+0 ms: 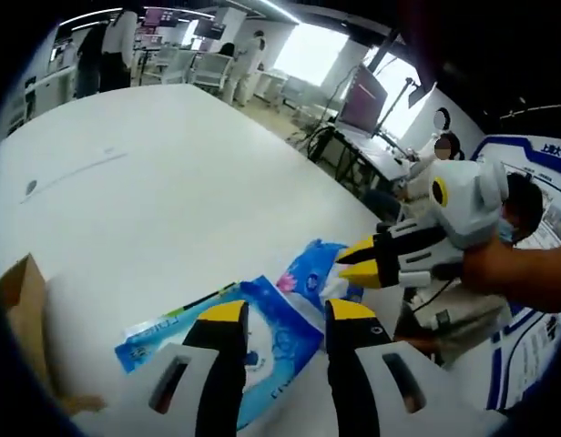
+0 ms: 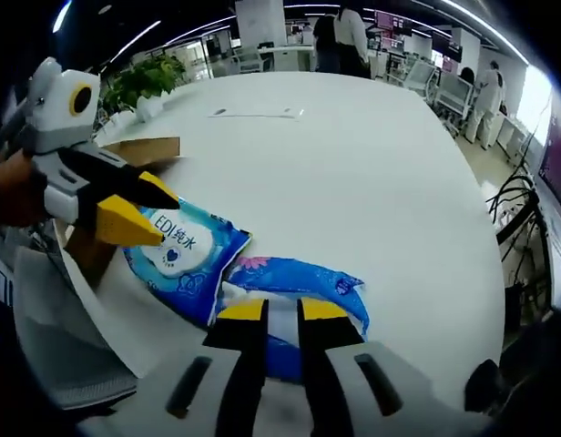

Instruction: Operate the shoe box by opening the lid, removing the specified soft item, and placing it in the target area until the item is outside and the box remains undamaged.

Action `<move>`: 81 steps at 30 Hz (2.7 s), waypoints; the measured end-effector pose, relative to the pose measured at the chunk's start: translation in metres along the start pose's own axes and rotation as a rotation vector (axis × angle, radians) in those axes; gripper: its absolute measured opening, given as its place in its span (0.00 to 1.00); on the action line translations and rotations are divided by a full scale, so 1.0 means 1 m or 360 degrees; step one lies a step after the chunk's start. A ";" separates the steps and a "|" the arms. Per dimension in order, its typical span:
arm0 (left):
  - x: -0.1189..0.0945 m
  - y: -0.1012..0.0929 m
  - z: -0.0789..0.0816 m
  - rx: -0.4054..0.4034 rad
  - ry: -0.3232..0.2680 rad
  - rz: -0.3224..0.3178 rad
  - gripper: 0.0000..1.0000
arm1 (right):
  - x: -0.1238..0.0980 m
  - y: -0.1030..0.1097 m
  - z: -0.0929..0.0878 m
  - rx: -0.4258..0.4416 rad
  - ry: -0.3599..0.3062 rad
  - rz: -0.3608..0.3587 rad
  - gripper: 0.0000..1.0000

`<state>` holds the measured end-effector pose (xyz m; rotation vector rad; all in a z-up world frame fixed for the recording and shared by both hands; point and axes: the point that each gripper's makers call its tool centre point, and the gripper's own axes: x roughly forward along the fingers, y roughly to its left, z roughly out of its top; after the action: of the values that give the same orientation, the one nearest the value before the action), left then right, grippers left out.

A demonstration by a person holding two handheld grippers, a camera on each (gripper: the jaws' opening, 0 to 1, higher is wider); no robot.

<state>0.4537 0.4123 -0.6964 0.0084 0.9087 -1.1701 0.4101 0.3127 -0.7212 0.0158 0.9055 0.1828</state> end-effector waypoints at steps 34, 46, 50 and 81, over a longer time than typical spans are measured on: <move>-0.170 0.079 -0.058 -0.0172 -0.0196 0.0191 0.32 | -0.010 0.145 0.044 -0.0098 -0.0065 0.0073 0.14; -0.204 0.104 -0.086 -0.0242 -0.0193 0.0244 0.32 | 0.005 0.197 0.058 -0.0167 -0.0043 0.0142 0.14; -0.211 0.109 -0.091 -0.0238 -0.0179 0.0254 0.32 | 0.010 0.213 0.064 -0.0192 -0.0040 0.0168 0.14; -0.218 0.132 -0.176 -0.0256 0.0339 0.0264 0.32 | 0.035 0.273 0.067 -0.0308 0.0041 0.0316 0.15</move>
<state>0.4319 0.7185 -0.7359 0.0779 1.1658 -0.9513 0.4428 0.5912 -0.6826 -0.0762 0.9082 0.4559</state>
